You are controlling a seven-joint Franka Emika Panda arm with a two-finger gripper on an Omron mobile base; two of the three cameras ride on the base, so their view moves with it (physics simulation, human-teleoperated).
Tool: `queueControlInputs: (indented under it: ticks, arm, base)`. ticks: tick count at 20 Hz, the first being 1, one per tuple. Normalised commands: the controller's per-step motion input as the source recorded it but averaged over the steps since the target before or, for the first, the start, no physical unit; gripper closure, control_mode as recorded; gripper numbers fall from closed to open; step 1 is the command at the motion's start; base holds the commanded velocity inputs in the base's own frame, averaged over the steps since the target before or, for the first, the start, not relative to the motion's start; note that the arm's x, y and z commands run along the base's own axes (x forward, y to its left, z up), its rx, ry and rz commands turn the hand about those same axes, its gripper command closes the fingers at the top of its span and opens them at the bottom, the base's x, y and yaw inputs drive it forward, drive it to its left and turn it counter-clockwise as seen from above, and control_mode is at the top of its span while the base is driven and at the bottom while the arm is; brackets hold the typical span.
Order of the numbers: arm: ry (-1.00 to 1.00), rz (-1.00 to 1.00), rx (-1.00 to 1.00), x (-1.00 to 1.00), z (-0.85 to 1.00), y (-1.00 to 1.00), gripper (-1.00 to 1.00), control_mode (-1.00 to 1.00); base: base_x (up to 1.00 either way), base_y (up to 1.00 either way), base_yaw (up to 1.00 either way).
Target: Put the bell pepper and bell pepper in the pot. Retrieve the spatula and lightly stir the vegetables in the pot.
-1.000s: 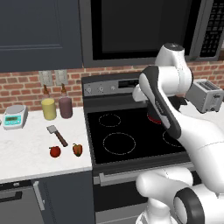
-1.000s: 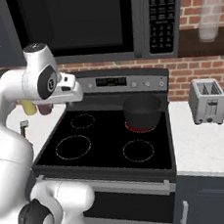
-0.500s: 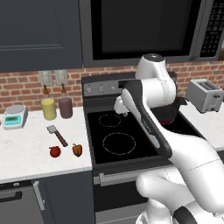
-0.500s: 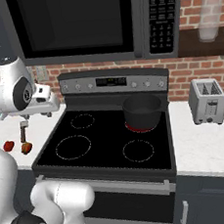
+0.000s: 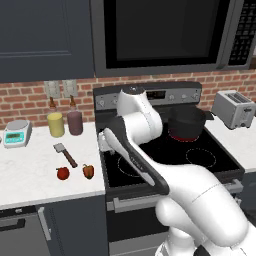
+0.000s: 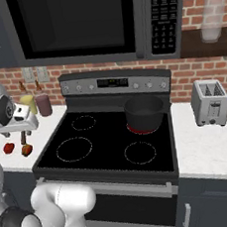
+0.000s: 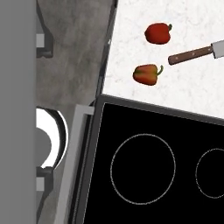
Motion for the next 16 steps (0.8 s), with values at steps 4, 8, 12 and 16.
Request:
queueControlInputs:
  ticks: [4,8,12,16]
  arm:
    - [0.05,0.0,0.0,0.15,-0.61,0.69,-1.0,-1.0]
    - [0.02,0.0,0.0,0.26,-0.52,0.53,-1.0,-1.0]
    - [0.0,0.0,0.0,0.37,-0.42,0.43,-1.0,-1.0]
    - [0.0,0.0,0.0,0.43,-0.37,0.29,-1.0,-1.0]
  base:
    - [0.0,0.0,0.0]
    - [0.0,0.0,0.0]
    - [0.0,0.0,0.0]
    - [0.0,0.0,0.0]
